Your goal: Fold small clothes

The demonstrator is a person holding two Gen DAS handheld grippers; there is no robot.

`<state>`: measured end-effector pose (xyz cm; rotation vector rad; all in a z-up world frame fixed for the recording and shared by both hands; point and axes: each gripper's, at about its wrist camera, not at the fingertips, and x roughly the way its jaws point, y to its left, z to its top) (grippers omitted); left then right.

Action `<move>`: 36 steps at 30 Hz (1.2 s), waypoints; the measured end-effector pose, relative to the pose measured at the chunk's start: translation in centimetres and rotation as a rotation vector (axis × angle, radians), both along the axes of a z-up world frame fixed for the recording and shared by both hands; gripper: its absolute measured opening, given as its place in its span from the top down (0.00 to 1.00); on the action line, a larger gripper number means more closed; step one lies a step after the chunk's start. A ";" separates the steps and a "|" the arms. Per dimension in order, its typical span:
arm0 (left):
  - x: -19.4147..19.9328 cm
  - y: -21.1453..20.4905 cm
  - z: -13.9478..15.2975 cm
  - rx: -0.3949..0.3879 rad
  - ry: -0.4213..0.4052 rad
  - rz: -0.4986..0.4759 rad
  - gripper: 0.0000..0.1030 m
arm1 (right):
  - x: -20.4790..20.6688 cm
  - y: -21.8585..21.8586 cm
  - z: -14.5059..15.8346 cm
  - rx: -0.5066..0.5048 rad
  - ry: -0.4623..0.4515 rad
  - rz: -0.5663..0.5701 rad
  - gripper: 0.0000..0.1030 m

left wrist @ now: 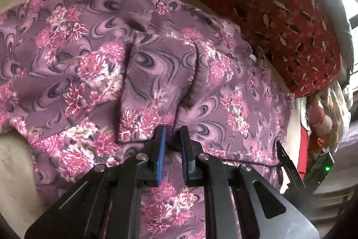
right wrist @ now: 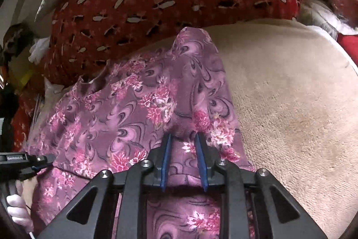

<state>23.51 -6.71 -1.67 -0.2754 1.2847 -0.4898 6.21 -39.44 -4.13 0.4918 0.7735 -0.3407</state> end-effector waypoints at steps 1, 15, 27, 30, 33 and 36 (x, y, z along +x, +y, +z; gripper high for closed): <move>-0.1 0.1 0.0 -0.003 0.000 -0.001 0.90 | 0.0 0.0 -0.1 -0.001 -0.003 0.001 0.77; -1.9 3.6 1.3 -0.015 0.042 0.001 0.89 | -0.4 2.0 1.4 0.020 0.052 -0.022 0.71; 0.4 23.0 3.3 -0.092 0.036 0.326 0.73 | 4.1 15.1 3.3 -0.027 0.029 0.225 0.51; 0.6 28.2 3.6 -0.105 0.034 0.414 0.73 | 5.6 18.4 3.2 -0.030 0.036 0.255 0.50; 0.4 31.7 4.7 -0.104 -0.004 0.443 0.72 | 7.4 21.7 4.2 -0.036 0.006 0.318 0.51; 0.5 33.5 5.7 -0.104 -0.029 0.466 0.60 | 9.4 23.8 4.2 -0.043 -0.003 0.351 0.52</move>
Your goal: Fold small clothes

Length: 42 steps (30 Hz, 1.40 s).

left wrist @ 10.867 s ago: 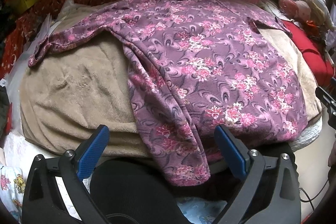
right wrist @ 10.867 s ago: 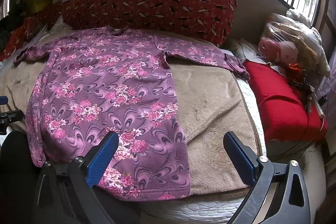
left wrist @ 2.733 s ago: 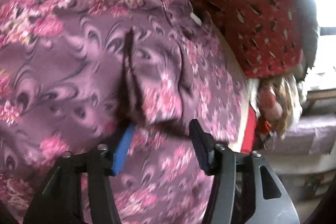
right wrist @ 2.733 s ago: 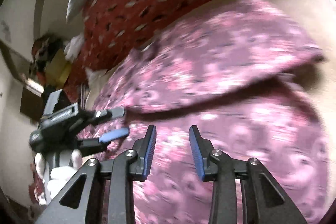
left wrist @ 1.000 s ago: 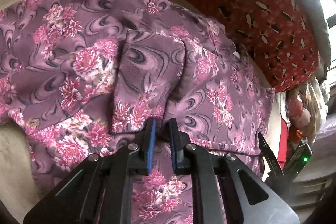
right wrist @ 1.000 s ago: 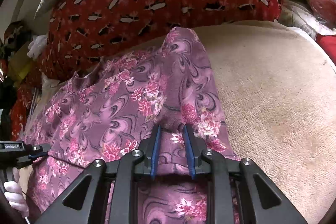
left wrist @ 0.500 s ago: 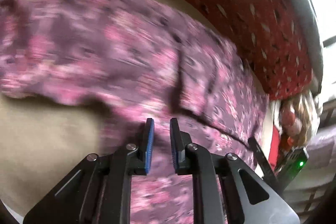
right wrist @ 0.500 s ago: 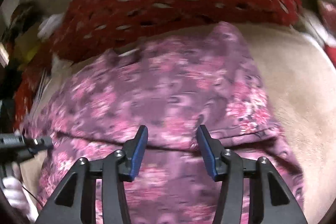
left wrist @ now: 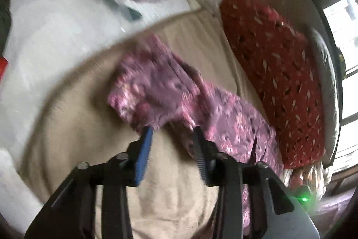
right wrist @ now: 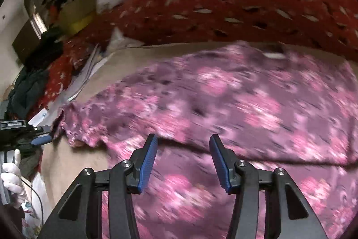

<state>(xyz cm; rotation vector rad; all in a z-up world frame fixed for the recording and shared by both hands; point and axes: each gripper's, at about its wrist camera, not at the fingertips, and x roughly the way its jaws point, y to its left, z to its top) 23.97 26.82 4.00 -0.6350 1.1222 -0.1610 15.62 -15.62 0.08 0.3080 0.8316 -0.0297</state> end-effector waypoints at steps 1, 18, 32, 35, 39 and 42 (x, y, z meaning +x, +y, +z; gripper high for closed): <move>0.2 0.5 0.3 0.011 -0.007 0.009 0.56 | 0.7 0.4 -0.3 0.002 0.005 -0.002 0.52; 5.3 -2.4 -3.1 0.624 0.083 -0.064 0.78 | 2.0 2.8 -4.2 -0.134 -0.023 0.075 0.24; 3.4 -1.4 5.0 0.255 -0.032 -0.032 0.95 | 1.8 2.4 -3.2 -0.107 0.004 0.109 0.24; 2.9 -5.1 6.8 0.234 -0.073 -0.099 0.95 | 1.0 2.0 -2.4 -0.129 0.005 0.129 0.26; 2.3 -10.8 8.5 0.206 -0.114 -0.205 0.94 | -0.6 -1.1 -1.7 -0.140 -0.003 0.045 0.25; 1.3 -15.2 9.3 0.191 -0.131 -0.285 0.94 | -1.9 -4.4 -1.6 -0.165 0.022 -0.049 0.25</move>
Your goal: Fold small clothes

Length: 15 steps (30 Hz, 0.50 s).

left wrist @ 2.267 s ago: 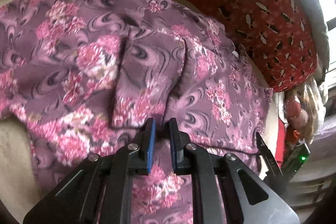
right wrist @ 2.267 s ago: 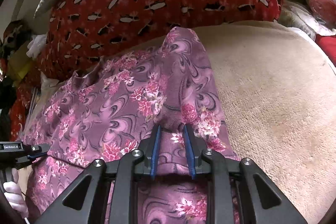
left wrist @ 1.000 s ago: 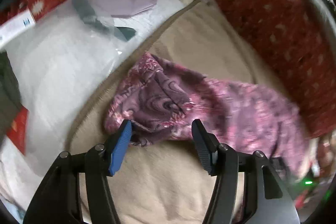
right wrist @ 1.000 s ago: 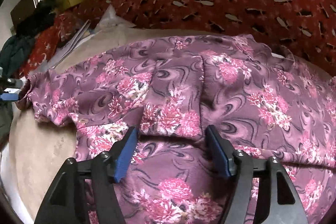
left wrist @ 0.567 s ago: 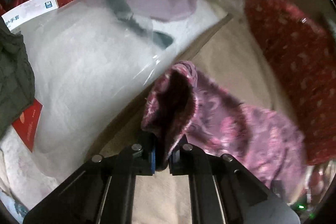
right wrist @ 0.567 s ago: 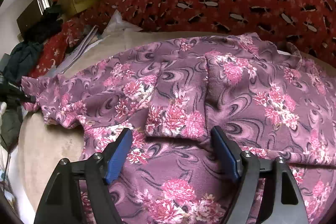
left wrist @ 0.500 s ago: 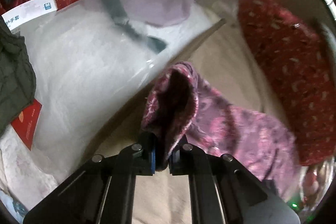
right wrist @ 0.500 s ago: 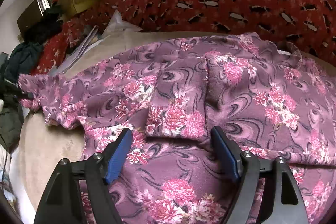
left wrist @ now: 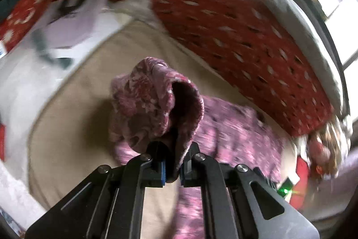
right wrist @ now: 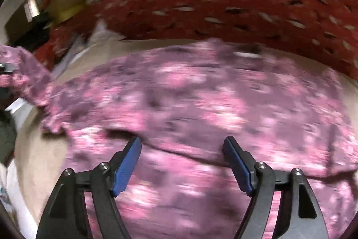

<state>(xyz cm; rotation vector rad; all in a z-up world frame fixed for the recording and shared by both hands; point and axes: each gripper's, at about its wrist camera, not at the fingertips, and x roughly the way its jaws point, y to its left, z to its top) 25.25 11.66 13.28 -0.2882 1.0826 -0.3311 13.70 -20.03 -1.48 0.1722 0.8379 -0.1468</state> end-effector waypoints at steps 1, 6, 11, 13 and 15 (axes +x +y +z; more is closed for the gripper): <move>-0.2 -1.4 0.1 -0.005 0.002 -0.024 0.94 | -0.5 -1.1 0.1 -0.013 0.003 -0.030 0.24; -1.5 -9.0 0.1 -0.013 0.017 -0.152 0.95 | -3.8 -6.9 -0.2 -0.089 0.029 -0.191 0.21; -2.5 -16.3 -1.7 -0.014 0.071 -0.233 0.94 | -5.9 -9.6 -1.6 0.020 -0.009 -0.180 0.10; -2.6 -18.8 -3.4 -0.007 0.107 -0.256 0.94 | -5.6 -9.1 -1.8 -0.012 0.012 -0.158 0.02; -2.5 -21.1 -5.6 0.009 0.147 -0.269 0.94 | -5.1 -8.2 -2.1 -0.061 0.040 -0.127 0.00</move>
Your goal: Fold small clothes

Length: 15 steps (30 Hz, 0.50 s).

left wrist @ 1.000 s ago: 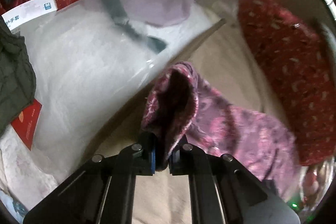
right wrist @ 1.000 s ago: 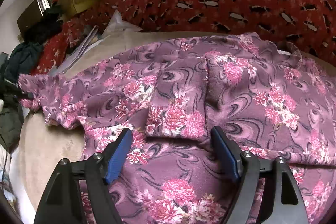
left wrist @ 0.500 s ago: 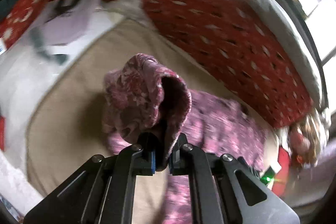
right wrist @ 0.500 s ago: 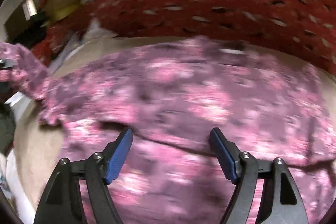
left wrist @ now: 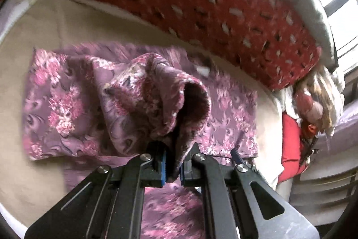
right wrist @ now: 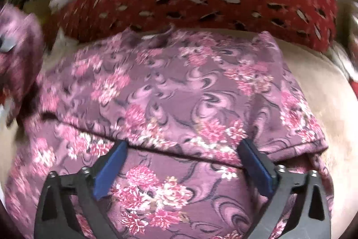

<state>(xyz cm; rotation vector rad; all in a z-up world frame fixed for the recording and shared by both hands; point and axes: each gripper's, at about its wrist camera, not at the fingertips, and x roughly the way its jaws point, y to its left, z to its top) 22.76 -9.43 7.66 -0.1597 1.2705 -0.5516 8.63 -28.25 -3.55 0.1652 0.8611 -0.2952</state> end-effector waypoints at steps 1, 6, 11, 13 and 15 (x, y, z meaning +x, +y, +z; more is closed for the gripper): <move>0.0 -0.6 -1.0 0.014 0.013 0.001 0.94 | 0.1 0.2 0.0 -0.014 0.003 0.001 0.00; 1.1 -2.2 -6.7 0.044 0.149 0.034 0.93 | -0.3 0.0 -0.1 -0.003 -0.005 0.004 0.00; 0.7 -1.0 -6.5 -0.020 0.194 0.020 0.80 | 0.4 0.1 -0.3 -0.007 0.015 0.009 0.00; 0.1 0.6 -5.3 -0.045 0.187 0.012 0.72 | 0.5 -0.1 -0.3 0.001 0.016 0.012 0.00; -0.9 3.4 -3.8 -0.098 0.156 0.025 0.60 | 0.7 -0.1 -0.3 -0.005 0.017 0.015 0.00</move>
